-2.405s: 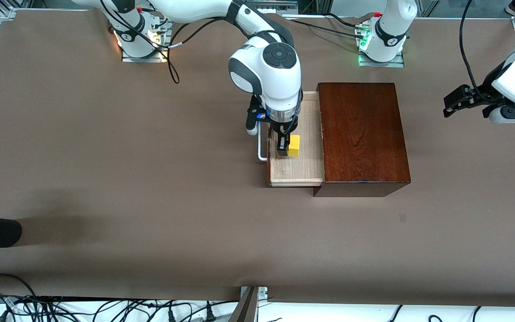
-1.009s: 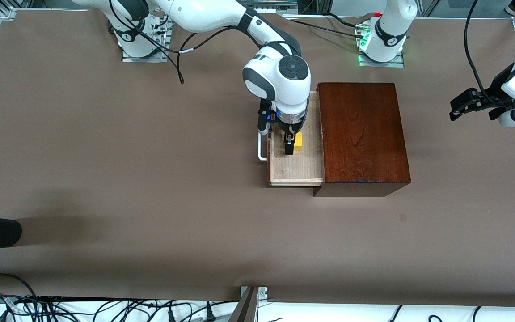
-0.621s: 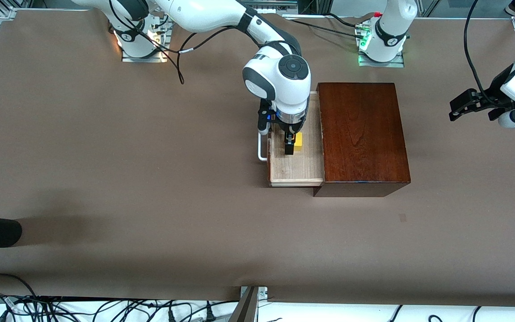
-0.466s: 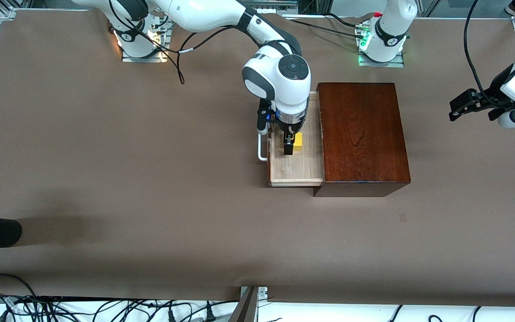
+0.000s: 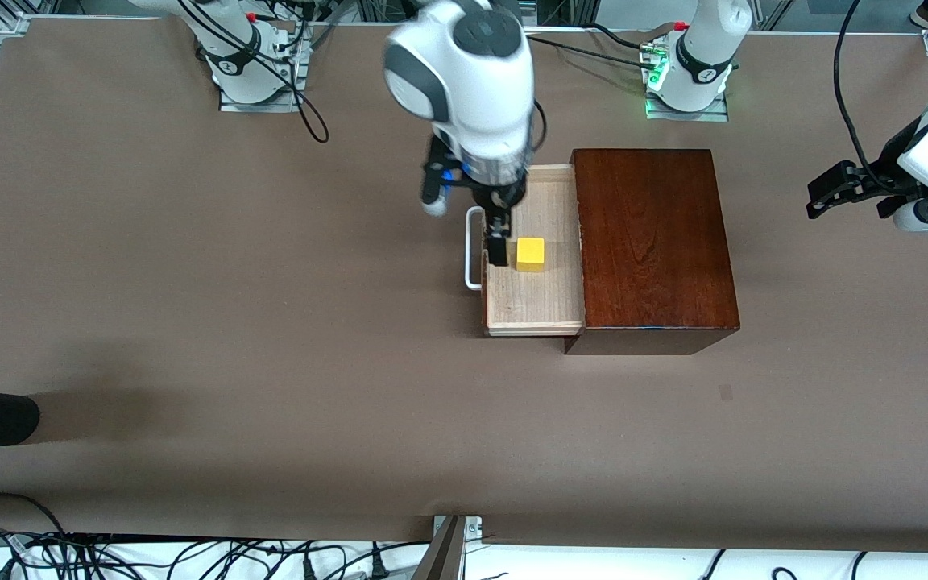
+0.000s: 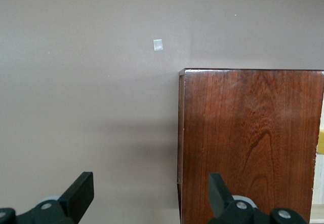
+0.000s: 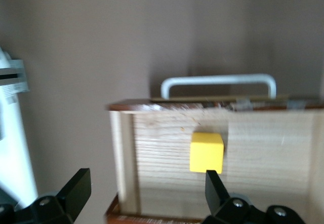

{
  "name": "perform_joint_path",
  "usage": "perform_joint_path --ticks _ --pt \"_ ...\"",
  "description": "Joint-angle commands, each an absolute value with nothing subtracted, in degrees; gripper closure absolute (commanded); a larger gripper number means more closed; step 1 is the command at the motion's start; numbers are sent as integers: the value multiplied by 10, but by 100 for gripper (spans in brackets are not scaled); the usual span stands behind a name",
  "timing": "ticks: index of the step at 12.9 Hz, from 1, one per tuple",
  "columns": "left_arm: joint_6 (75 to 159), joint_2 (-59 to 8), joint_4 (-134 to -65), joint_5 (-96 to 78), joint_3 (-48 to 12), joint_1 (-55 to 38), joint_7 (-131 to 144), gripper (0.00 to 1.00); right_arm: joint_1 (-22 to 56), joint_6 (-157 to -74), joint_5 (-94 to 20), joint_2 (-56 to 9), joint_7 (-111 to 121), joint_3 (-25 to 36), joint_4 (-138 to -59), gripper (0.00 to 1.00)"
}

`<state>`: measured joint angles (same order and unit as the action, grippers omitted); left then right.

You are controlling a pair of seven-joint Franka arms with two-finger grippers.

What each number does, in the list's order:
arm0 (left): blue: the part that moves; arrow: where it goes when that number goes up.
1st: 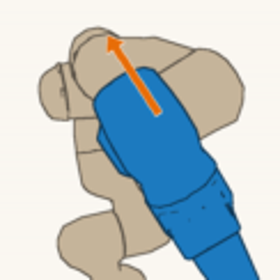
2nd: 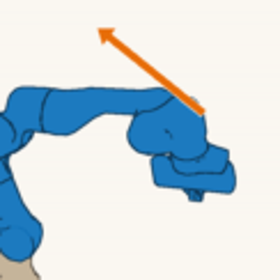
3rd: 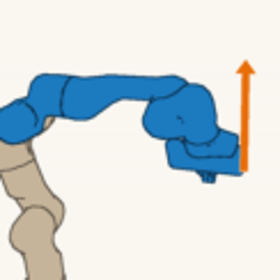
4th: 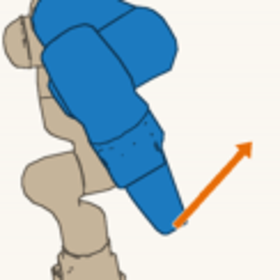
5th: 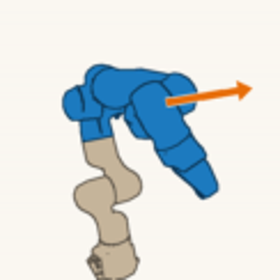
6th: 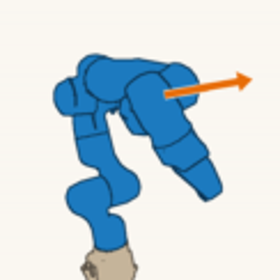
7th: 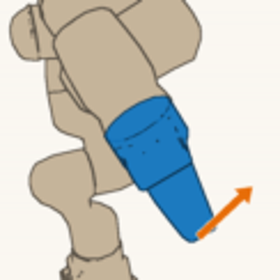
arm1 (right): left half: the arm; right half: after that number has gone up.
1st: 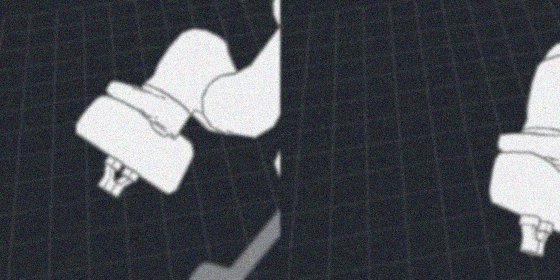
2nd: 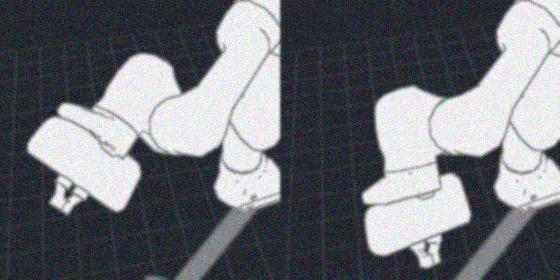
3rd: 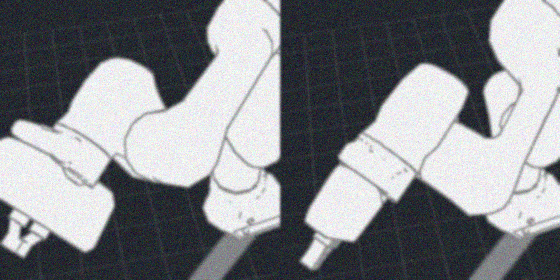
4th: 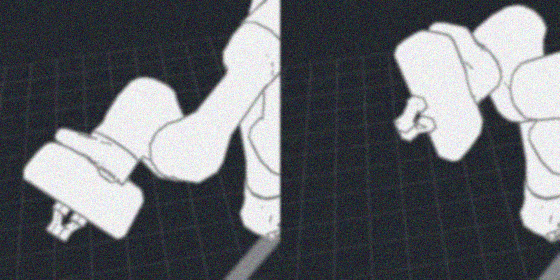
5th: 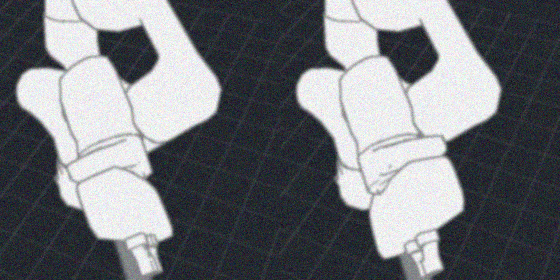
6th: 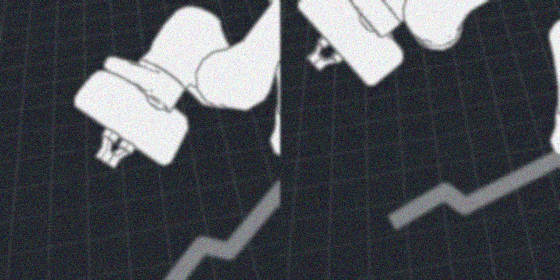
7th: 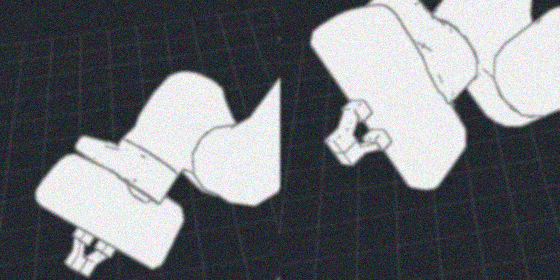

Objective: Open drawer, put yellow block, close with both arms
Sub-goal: 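Raise the right gripper away from the drawer while the left gripper approaches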

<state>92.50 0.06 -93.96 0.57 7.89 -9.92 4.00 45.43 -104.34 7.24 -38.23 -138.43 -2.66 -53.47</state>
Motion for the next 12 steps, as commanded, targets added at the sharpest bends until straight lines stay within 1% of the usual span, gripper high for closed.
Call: perform_joint_path --ticks 1,2,5,7,8,10,12 --pt "920 -9 -918 -6 74 -100 39 0 418 -1001 69 -326 -1248 -25 -556 0" --pt "915 -10 -908 -6 73 -102 40 0 397 -995 67 -307 -1195 -24 -558 0" --pt "915 -10 -904 -4 48 -103 72 0 324 -928 63 -269 -1032 -19 -564 0" --pt "914 -18 -897 -2 12 -103 118 0 274 -869 48 -231 -880 -13 -594 0" --pt "912 -19 -896 -1 -7 -104 151 0 252 -868 34 -205 -812 -1 -627 0" --pt "901 -42 -876 1 -52 -103 231 0 248 -875 32 -158 -700 52 -705 0" --pt "902 -57 -875 2 -97 -104 319 0 248 -901 31 -113 -601 97 -789 0"
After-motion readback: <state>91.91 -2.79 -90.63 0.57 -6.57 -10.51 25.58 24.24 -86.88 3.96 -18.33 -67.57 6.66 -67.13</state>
